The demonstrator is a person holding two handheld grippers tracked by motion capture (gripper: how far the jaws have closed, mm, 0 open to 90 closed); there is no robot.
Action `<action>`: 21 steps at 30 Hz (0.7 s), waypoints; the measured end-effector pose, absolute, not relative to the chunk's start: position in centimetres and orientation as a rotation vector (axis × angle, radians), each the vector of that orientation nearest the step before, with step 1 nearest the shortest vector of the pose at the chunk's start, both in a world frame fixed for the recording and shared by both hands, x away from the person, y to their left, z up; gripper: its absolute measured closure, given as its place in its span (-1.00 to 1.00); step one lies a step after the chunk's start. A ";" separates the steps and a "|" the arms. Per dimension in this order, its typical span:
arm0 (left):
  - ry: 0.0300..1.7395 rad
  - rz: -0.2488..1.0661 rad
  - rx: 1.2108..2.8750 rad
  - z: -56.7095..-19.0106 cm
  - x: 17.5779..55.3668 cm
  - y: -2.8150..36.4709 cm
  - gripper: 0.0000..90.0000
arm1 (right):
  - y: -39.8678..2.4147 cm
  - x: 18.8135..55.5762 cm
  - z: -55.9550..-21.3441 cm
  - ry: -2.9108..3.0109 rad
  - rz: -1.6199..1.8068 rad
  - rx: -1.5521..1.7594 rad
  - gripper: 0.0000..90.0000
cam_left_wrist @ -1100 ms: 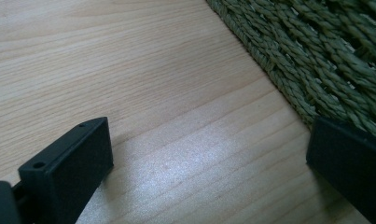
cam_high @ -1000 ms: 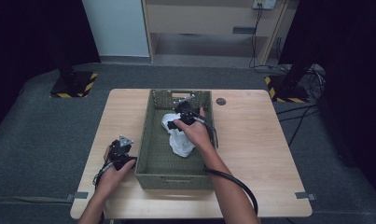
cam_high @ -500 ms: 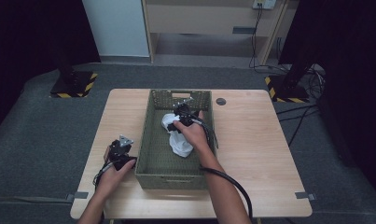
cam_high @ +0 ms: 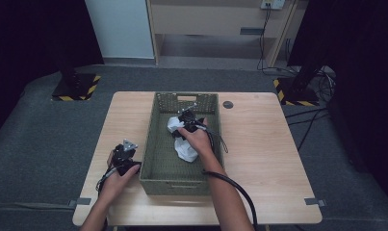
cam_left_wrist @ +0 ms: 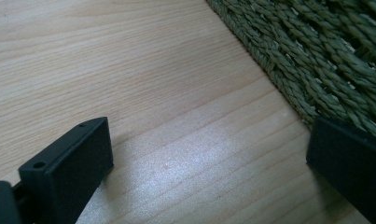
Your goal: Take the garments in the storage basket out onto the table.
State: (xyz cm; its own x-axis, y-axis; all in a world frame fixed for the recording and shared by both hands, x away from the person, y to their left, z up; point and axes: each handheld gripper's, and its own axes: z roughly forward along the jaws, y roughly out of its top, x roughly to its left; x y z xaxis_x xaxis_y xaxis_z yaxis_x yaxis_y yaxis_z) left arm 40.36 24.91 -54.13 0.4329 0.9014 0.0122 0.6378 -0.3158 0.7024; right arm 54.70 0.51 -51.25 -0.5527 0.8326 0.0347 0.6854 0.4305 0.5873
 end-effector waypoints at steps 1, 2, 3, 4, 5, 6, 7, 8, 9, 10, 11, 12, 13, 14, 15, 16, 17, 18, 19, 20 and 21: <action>1.291 0.545 2.063 -54.1 40.4 24.9 -1.00 | 0.5 54.7 -51.4 2.432 0.810 1.321 -0.98; 1.290 0.544 2.063 -54.1 40.4 24.9 -1.00 | 0.6 54.8 -51.8 2.444 0.794 1.324 -0.98; 1.289 0.544 2.066 -54.1 40.4 24.9 -1.00 | 0.6 54.8 -51.8 2.444 0.794 1.324 -0.98; 1.290 0.544 2.064 -54.1 40.4 24.9 -1.00 | 0.5 54.8 -52.0 2.445 0.793 1.322 -0.98; 1.289 0.543 2.064 -54.1 40.4 24.9 -1.00 | 0.5 54.8 -52.0 2.446 0.794 1.321 -0.97; 1.287 0.542 2.065 -54.1 40.4 24.9 -1.00 | 0.5 54.8 -52.0 2.447 0.793 1.322 -0.96; 1.286 0.542 2.066 -54.1 40.4 24.9 -1.00 | 0.5 54.7 -52.0 2.450 0.792 1.324 -0.94; 1.284 0.541 2.069 -54.1 40.4 24.9 -1.00 | 0.5 54.7 -52.0 2.455 0.787 1.322 -0.91; 1.284 0.540 2.070 -54.1 40.4 24.9 -1.00 | 0.4 54.7 -51.9 2.456 0.785 1.317 -0.88; 1.284 0.541 2.066 -54.1 40.4 24.9 -1.00 | 0.4 54.7 -51.9 2.455 0.784 1.315 -0.84; 1.284 0.541 2.066 -54.1 40.4 24.9 -1.00 | 0.3 54.6 -51.9 2.455 0.787 1.317 -0.77; 1.284 0.541 2.066 -54.1 40.4 24.9 -1.00 | 0.3 54.6 -51.8 2.458 0.795 1.321 -0.66; 1.284 0.541 2.066 -54.1 40.4 24.9 -1.00 | 0.3 54.5 -51.7 2.466 0.802 1.322 -0.60; 1.284 0.541 2.066 -54.1 40.4 24.9 -1.00 | 0.3 54.5 -51.7 2.466 0.802 1.322 -0.60; 1.285 0.541 2.066 -54.1 40.4 24.9 -1.00 | 0.3 54.4 -51.5 2.475 0.799 1.312 -0.51; 1.285 0.542 2.065 -54.1 40.4 24.9 -1.00 | 0.4 54.3 -51.4 2.486 0.794 1.317 -0.49; 1.284 0.541 2.066 -54.1 40.4 24.9 -1.00 | 0.6 54.2 -51.3 2.497 0.774 1.305 -0.48; 1.284 0.541 2.067 -54.1 40.4 24.9 -1.00 | 0.6 54.1 -51.1 2.502 0.765 1.292 -0.42; 1.284 0.541 2.067 -54.1 40.4 24.9 -1.00 | 0.6 54.1 -51.0 2.505 0.772 1.291 -0.35; 1.284 0.541 2.066 -54.1 40.4 24.9 -1.00 | 0.6 54.0 -50.8 2.507 0.776 1.287 -0.25; 1.284 0.541 2.067 -54.1 40.4 24.9 -1.00 | 0.5 54.0 -50.6 2.506 0.784 1.282 -0.18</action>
